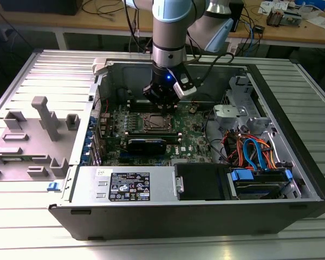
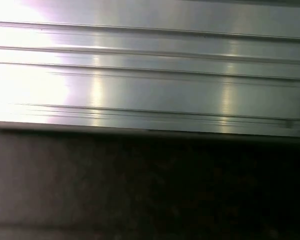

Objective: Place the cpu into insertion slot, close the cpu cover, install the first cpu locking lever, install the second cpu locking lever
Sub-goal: 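Install the first cpu locking lever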

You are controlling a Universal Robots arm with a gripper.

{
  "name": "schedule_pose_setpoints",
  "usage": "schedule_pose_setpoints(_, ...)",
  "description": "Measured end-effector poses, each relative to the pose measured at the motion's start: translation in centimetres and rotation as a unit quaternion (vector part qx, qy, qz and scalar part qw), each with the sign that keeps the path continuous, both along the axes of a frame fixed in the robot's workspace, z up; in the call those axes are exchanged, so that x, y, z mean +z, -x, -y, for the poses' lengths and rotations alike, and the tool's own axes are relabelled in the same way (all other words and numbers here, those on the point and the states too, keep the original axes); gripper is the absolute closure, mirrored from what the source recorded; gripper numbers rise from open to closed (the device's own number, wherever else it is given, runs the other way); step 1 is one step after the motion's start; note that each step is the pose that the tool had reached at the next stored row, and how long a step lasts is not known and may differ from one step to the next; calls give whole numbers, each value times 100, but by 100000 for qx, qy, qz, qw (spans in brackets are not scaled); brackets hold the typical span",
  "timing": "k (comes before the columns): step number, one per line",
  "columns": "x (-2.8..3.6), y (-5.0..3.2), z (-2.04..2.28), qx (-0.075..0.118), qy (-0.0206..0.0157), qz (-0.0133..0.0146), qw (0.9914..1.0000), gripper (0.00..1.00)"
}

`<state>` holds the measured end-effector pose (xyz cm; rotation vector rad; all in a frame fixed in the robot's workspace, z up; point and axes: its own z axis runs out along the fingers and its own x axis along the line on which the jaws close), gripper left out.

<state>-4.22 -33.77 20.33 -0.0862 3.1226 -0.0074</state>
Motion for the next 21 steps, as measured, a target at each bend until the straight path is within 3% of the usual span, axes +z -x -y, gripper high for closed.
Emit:
schedule_pose_setpoints(4,-18,-1,-1,-2,64,10,100000,89)
schedule_pose_setpoints(5,-17,0,1,-6,-307,14,100000,89)
schedule_pose_setpoints(6,-21,-1,-2,-8,-979,34,99995,89)
schedule_pose_setpoints(7,-21,-1,-2,-4,-2234,28,99975,89)
schedule_pose_setpoints(8,-20,-2,-2,-3,-2967,28,99956,89)
schedule_pose_setpoints(9,-13,-2,-4,-1,-3337,46,99944,89)
schedule_pose_setpoints(10,3,-3,-5,-4,-3406,76,99942,89)
schedule_pose_setpoints(13,101,-2,2,5,-3127,16,99951,89)
schedule_pose_setpoints(18,103,-1,99,-4,-3117,19,99951,89)
schedule_pose_setpoints(21,103,-1,106,-8,-3117,22,99951,89)
